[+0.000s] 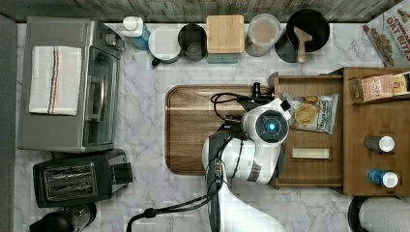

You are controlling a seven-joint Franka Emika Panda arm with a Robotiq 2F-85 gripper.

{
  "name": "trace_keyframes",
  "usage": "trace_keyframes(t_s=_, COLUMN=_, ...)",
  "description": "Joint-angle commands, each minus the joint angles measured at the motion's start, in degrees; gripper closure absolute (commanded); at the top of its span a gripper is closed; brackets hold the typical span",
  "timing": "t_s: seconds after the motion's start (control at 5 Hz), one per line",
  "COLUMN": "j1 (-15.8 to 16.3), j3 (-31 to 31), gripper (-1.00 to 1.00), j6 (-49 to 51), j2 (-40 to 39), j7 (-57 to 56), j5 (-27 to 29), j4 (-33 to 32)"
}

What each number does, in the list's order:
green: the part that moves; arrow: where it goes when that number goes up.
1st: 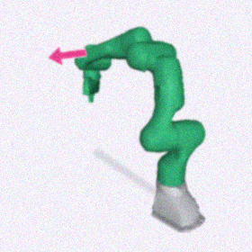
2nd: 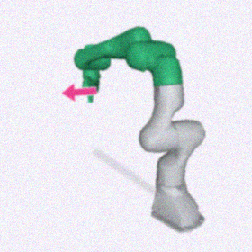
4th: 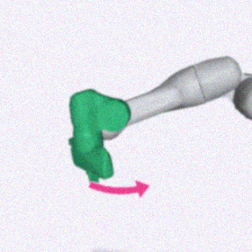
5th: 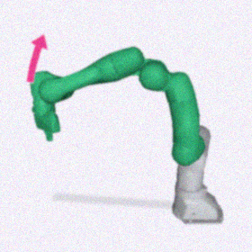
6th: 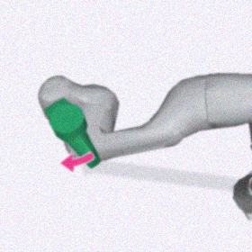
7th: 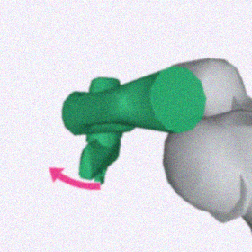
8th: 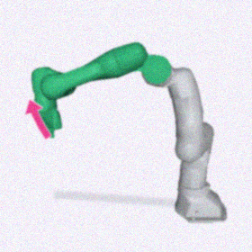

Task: Open the drawer.

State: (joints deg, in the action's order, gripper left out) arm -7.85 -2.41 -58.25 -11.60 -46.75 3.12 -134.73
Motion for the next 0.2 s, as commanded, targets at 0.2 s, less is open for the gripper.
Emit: trace_keyframes(t_s=0.2, j1=7.76, j3=8.52, gripper=-1.00, j6=3.49, j2=1.66, j7=2.70, j5=2.81, j4=-1.93)
